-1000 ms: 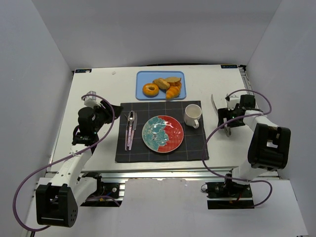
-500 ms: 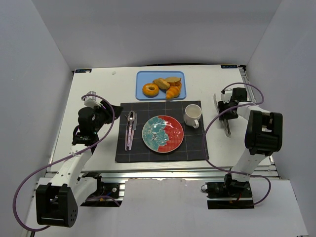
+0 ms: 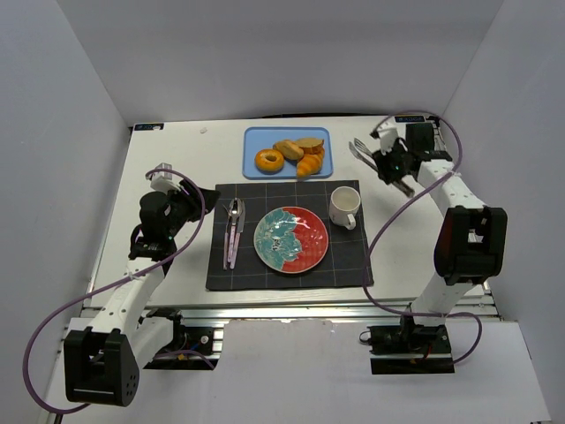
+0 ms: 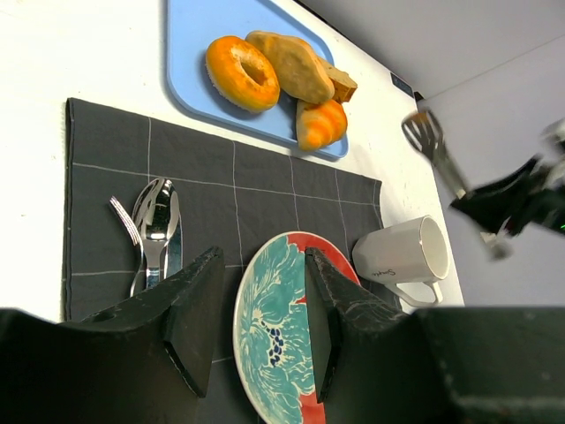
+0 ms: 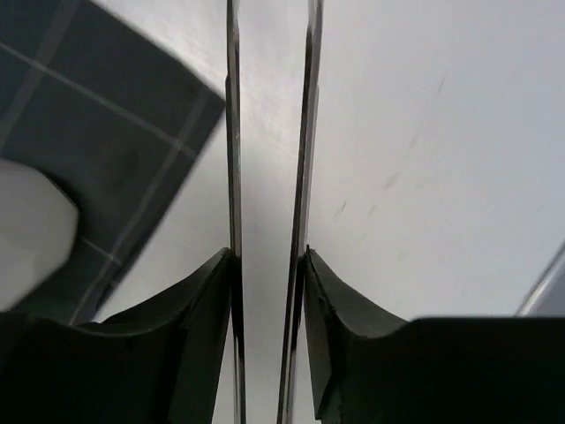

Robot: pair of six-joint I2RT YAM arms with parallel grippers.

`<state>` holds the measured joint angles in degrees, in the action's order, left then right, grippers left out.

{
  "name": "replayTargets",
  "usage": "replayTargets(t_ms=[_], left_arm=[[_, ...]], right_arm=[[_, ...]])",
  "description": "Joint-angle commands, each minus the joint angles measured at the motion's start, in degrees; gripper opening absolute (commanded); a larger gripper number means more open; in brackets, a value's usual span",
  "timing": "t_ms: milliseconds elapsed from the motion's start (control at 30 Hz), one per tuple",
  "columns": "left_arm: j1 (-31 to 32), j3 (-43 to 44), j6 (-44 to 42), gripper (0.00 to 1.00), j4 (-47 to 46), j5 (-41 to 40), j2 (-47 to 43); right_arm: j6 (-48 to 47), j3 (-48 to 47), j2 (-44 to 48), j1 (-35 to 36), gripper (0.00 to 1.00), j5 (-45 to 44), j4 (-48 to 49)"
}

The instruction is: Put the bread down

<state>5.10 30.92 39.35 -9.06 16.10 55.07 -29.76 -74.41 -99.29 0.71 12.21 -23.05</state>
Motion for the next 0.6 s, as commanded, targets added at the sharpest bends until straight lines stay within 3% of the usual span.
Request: replayTargets(t_ms=[0,300,567], left_arm=[[0.3,1.5,-0.4,0.51,-0.9,0.6,-0.3],[0.3,0.2,-0.5,0.51,1.1,-0.6,-3.3],[0.3,-0.5,-0.2,0.51,1.5,-1.2,-4.6]], right_arm=[[-13.1,-8.2,2.6,6.0,0.43,3.0,-3.1],[-31.9,-21.9,-3.5,13.9,0.46,-0.1,-10.2],[-51.7,-18.2,-1.8,19.3,0.46,-5.7,-10.6]])
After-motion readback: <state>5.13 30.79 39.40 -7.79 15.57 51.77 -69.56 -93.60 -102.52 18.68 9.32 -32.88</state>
